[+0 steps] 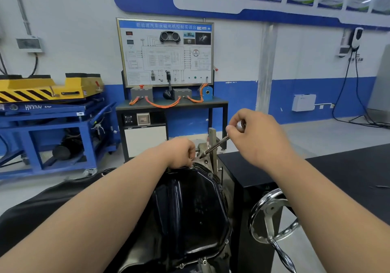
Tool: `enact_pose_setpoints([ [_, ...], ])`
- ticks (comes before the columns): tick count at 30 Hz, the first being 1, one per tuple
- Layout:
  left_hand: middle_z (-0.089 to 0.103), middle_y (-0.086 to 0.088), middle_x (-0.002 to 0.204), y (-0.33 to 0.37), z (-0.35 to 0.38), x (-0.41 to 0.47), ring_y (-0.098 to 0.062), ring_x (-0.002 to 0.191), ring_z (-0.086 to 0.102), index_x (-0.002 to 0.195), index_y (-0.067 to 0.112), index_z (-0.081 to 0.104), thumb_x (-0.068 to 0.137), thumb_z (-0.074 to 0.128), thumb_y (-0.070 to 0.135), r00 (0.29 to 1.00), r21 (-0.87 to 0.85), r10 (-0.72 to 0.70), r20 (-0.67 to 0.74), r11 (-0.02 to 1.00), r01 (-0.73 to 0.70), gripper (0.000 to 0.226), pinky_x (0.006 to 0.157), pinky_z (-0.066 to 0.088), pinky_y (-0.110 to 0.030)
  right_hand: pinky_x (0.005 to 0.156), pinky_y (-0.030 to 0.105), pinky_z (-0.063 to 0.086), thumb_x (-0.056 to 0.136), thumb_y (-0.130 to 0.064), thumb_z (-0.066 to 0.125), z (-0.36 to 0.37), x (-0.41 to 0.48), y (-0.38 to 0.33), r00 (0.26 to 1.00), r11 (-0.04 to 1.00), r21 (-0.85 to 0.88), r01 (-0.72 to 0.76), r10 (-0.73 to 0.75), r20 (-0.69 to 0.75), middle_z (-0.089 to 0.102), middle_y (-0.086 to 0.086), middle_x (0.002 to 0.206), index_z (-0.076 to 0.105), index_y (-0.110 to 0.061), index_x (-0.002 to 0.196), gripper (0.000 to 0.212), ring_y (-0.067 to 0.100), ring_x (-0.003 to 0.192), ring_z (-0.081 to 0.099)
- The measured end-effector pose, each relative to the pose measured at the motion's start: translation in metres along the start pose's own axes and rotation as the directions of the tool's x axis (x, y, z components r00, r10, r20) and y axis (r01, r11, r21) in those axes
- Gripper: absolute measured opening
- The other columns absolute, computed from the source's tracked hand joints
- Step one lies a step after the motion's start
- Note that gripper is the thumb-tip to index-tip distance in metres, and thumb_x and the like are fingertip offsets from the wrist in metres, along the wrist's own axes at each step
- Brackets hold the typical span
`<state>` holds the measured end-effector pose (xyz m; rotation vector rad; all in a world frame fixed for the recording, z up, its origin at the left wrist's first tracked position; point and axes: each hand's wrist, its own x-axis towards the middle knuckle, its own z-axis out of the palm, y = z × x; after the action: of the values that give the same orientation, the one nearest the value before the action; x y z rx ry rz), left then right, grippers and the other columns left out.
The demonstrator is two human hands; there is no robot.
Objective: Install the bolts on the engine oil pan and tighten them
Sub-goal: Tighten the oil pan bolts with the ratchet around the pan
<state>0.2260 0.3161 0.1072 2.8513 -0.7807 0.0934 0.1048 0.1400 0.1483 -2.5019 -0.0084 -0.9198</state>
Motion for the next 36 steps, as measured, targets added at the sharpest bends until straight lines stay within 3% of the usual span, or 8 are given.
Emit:
enact_pose_setpoints([
  [4,0.056,0.009,0.078,0.000,0.007,0.002,-0.016,0.080,0.053,0.079,0.025,0.057,0.080,0.069,0.018,0.998,0.095,0.045,-0.045,0.995,-0.040,0.014,0.070,0.041,-0.024,0.064,0.030,0.047,0.090,-0.036,0.052,0.005,0.004,0.000,1.000,1.000,0.025,0.010,-0.011,0.015,0.054,-0.015,0.072,0.054,-0.034,0.083,0.007,0.006,0.069,0.051],
  [8,0.057,0.009,0.078,0.000,0.009,0.002,-0.016,0.079,0.054,0.078,0.027,0.060,0.080,0.069,0.023,0.996,0.158,0.052,-0.068,0.987,-0.040,0.010,0.066,0.038,-0.023,0.056,0.026,0.041,0.090,-0.035,0.052,0.007,0.002,-0.002,0.999,0.998,0.042,0.045,-0.045,0.002,0.051,-0.015,0.065,0.054,-0.034,0.082,0.009,0.003,0.063,0.047],
  [13,0.060,0.008,0.077,-0.003,0.010,0.001,-0.014,0.076,0.056,0.083,0.023,0.068,0.078,0.074,0.025,0.998,0.054,0.019,-0.064,0.998,-0.016,0.008,0.067,0.040,-0.021,0.056,0.027,0.041,0.090,-0.035,0.053,0.001,-0.006,-0.003,0.996,0.995,0.055,0.083,-0.084,0.007,0.051,-0.014,0.062,0.054,-0.034,0.080,0.010,0.005,0.061,0.048],
  [20,0.061,0.000,0.078,-0.001,0.009,-0.001,-0.021,0.077,0.056,0.077,0.018,0.063,0.079,0.072,0.029,0.998,0.112,0.019,-0.053,0.994,-0.013,0.015,0.069,0.045,-0.027,0.062,0.030,0.046,0.089,-0.035,0.052,-0.006,-0.008,-0.010,0.996,0.995,0.055,0.085,-0.087,0.018,0.054,-0.014,0.064,0.051,-0.034,0.075,0.014,0.006,0.065,0.050],
  [23,0.060,0.004,0.074,-0.001,0.009,-0.002,-0.019,0.076,0.056,0.074,0.022,0.061,0.079,0.073,0.028,0.999,0.094,0.019,-0.040,0.995,-0.015,0.014,0.067,0.044,-0.025,0.062,0.030,0.047,0.090,-0.035,0.052,-0.004,-0.008,-0.011,0.995,0.996,0.030,0.088,-0.089,0.034,0.056,-0.013,0.066,0.048,-0.035,0.072,0.018,0.006,0.066,0.052],
  [28,0.056,0.010,0.068,-0.002,0.010,-0.001,-0.015,0.071,0.054,0.072,0.023,0.060,0.078,0.073,0.027,0.999,0.081,0.014,-0.049,0.997,-0.010,0.016,0.060,0.038,-0.024,0.061,0.029,0.046,0.091,-0.036,0.049,0.000,-0.009,-0.008,0.995,0.996,-0.009,0.089,-0.088,0.051,0.056,-0.014,0.070,0.052,-0.033,0.084,0.008,0.009,0.068,0.052],
  [33,0.054,0.011,0.066,-0.002,0.012,0.001,-0.013,0.066,0.051,0.071,0.023,0.059,0.078,0.073,0.028,0.998,0.102,0.017,-0.058,0.995,-0.011,0.017,0.055,0.035,-0.023,0.065,0.031,0.043,0.095,-0.038,0.046,-0.001,-0.011,-0.019,0.954,0.946,-0.157,0.284,-0.263,0.142,0.052,-0.011,0.085,0.041,-0.033,0.089,0.009,0.016,0.080,0.053],
  [36,0.056,0.004,0.073,-0.001,0.012,0.001,-0.019,0.072,0.051,0.080,0.020,0.061,0.078,0.073,0.030,0.997,0.144,0.019,-0.080,0.989,-0.008,0.016,0.064,0.041,-0.027,0.068,0.033,0.041,0.094,-0.037,0.046,-0.004,-0.012,-0.033,0.896,0.899,-0.157,0.409,-0.364,0.253,0.042,-0.011,0.096,0.039,-0.034,0.092,0.008,0.018,0.083,0.052],
])
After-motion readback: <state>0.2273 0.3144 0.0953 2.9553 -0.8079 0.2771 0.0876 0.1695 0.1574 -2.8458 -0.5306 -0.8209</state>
